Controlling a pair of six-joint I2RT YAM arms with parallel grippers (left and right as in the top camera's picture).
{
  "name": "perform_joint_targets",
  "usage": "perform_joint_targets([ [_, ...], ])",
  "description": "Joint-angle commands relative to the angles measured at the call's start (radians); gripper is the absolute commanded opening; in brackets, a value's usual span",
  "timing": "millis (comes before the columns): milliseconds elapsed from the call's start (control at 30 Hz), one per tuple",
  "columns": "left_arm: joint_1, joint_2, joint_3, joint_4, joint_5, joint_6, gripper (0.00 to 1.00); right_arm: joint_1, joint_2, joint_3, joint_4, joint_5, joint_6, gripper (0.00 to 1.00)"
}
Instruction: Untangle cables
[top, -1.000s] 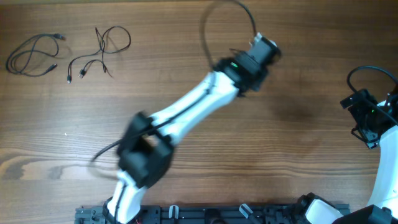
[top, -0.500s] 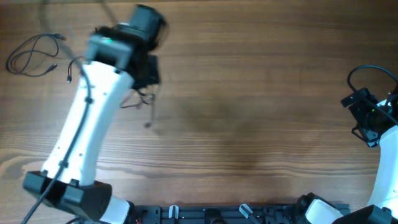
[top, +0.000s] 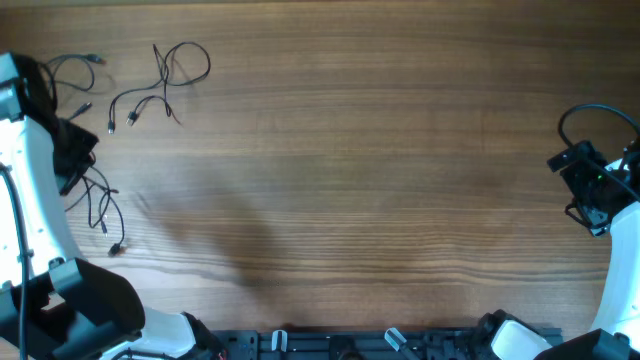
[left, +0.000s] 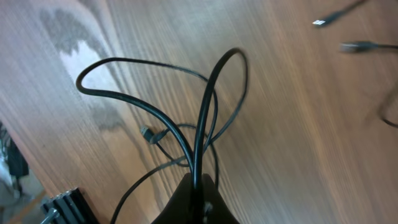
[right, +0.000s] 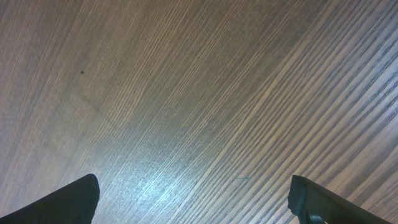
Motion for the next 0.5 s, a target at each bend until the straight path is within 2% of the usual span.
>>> perform_joint_targets([
  [0,0.063,-0.015,-0.112,0.132,0.016,-0.036,0.04,-0.002,-0.010,0.002,0.002,-0.010,-0.010,1.00],
  [167,0.188,0.001,-0.223,0.339,0.016,-0.193,0.04,-0.002,-0.010,0.002,-0.004,-0.010,-0.010,1.00],
  [267,0.272,0.011,-0.242,0.417,0.017,-0.227,0.04,-0.002,-0.010,0.002,-0.006,-0.018,-0.010,1.00],
  [300,0.286,0.011,-0.242,0.427,0.021,-0.227,0.13,-0.002,-0.010,0.002,-0.006,-0.018,-0.010,1.00],
  [333,0.301,0.011,-0.242,0.439,0.036,-0.232,0.47,-0.002,-0.010,0.002,-0.006,-0.018,-0.010,1.00],
  [367,0.312,0.011,-0.242,0.456,0.063,-0.241,1.00,-0.002,-0.010,0.002,-0.006,-0.018,-0.010,1.00],
  [467,0.327,0.011,-0.242,0.529,0.265,-0.239,1.00,-0.002,-0.010,0.002,-0.005,-0.044,-0.001,1.00],
])
